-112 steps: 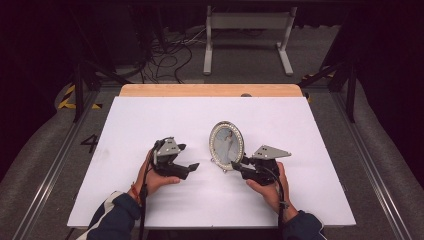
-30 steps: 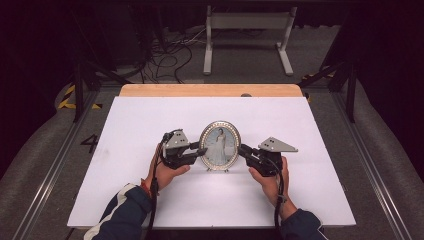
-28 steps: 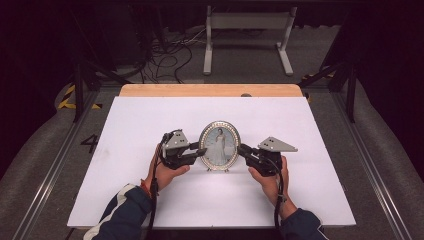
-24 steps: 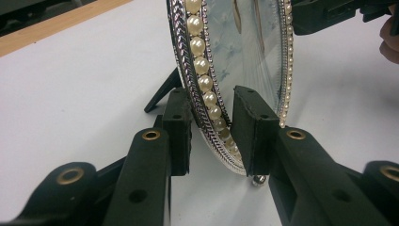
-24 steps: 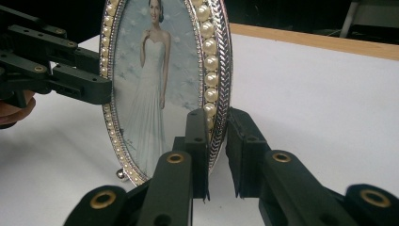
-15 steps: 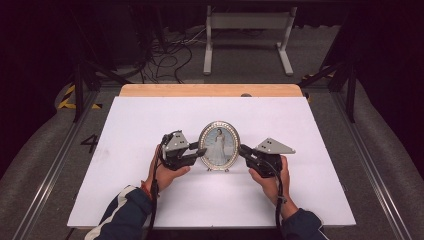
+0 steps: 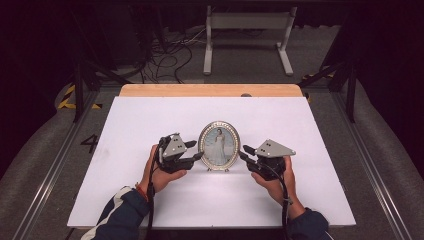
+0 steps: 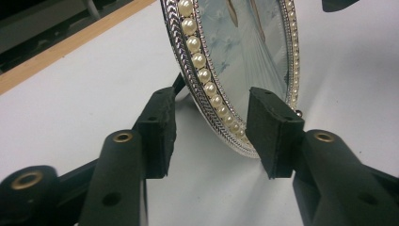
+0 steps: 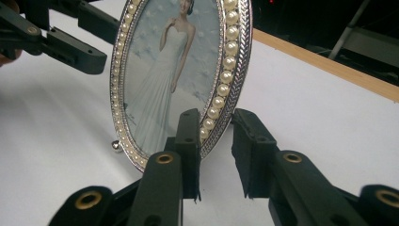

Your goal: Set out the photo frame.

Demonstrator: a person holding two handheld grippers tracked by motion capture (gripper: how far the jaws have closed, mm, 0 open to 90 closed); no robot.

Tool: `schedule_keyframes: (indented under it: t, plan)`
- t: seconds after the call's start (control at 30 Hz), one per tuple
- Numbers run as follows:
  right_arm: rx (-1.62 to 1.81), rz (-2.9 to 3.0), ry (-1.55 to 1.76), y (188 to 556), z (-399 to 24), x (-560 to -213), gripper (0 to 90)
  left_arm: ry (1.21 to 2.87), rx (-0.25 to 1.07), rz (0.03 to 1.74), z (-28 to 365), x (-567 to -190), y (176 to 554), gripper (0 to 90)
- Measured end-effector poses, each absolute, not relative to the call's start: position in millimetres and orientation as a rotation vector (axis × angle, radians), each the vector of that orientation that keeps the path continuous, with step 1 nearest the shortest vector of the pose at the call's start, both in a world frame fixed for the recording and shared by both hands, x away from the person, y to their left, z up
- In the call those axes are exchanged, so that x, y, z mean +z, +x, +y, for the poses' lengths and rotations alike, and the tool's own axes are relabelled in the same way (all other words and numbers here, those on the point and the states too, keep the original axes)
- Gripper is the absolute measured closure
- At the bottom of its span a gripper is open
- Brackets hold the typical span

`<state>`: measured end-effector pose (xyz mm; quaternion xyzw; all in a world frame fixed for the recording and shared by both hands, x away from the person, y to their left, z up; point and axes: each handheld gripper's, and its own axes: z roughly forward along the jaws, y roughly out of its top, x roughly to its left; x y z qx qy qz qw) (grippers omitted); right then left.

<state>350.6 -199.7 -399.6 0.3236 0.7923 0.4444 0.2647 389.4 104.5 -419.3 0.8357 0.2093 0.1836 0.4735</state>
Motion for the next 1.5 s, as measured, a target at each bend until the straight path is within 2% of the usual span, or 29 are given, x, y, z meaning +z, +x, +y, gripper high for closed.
schedule_keyframes:
  t: [0.2, 0.37, 0.47, 0.5, 0.53, 0.87, 1.23, 1.33, 1.5]
  plan:
    - [1.164, 2.145, 0.866, 351.8, -201.4, -401.3, 64.4, 2.067, 0.462, 0.502, 108.1, -418.6, 387.2, 45.5]
    - [1.152, 2.138, 0.879, 353.3, -203.4, -401.2, 53.2, 2.074, 0.478, 0.522, 110.6, -419.3, 385.8, 35.6]
    - [1.151, 2.130, 0.887, 354.1, -205.0, -401.1, 50.4, 2.079, 0.486, 0.531, 111.8, -419.6, 384.8, 31.7]
    - [1.154, 2.130, 0.894, 354.6, -205.6, -401.1, 48.3, 2.078, 0.490, 0.531, 112.7, -419.7, 384.5, 31.7]
    - [1.140, 2.121, 0.901, 355.5, -206.4, -401.6, 41.3, 2.081, 0.498, 0.537, 114.0, -419.6, 383.6, 28.7]
    - [1.089, 2.142, 0.907, 357.1, -210.2, -406.4, 23.1, 2.101, 0.486, 0.546, 122.9, -421.5, 379.2, 15.7]
    - [1.019, 2.150, 0.914, 356.0, -215.0, -413.7, 16.4, 2.133, 0.466, 0.547, 133.8, -430.4, 371.7, 7.4]
    - [0.995, 2.181, 0.890, 353.3, -215.3, -414.9, 19.7, 2.134, 0.470, 0.540, 138.1, -431.5, 368.9, 7.3]
    - [0.983, 2.180, 0.862, 348.6, -217.4, -415.1, 18.4, 2.147, 0.494, 0.539, 144.5, -433.6, 363.9, 7.4]
